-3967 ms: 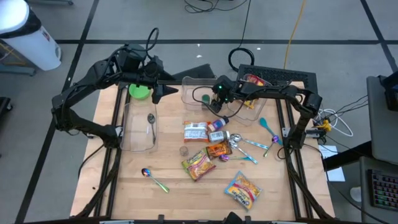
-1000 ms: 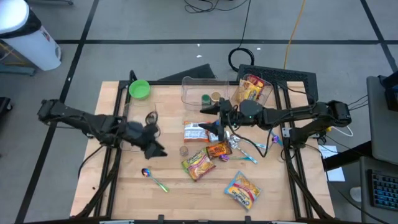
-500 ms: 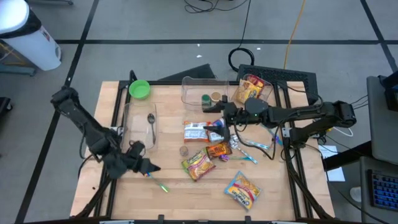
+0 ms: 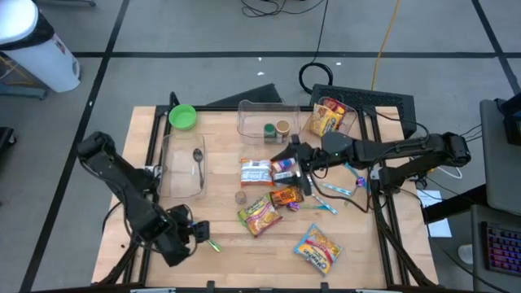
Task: Pick & Place Food Item
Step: Put the left violet spoon into the left transparent bin
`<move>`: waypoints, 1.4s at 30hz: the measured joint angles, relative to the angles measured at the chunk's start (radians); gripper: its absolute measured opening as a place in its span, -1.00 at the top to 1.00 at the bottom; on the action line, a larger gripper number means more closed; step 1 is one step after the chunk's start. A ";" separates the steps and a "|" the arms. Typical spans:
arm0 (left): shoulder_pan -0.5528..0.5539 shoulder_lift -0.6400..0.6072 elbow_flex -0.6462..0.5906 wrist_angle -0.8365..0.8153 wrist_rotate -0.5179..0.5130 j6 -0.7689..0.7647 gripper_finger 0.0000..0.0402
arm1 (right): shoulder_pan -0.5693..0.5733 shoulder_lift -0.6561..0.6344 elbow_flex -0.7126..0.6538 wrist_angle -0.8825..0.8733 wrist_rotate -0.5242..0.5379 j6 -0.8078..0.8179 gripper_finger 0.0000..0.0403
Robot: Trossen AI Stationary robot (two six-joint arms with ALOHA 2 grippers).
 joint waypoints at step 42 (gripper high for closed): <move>0.150 0.255 0.187 -0.234 0.151 0.862 -0.46 | -0.002 0.001 -0.001 -0.014 -0.117 -0.005 -0.59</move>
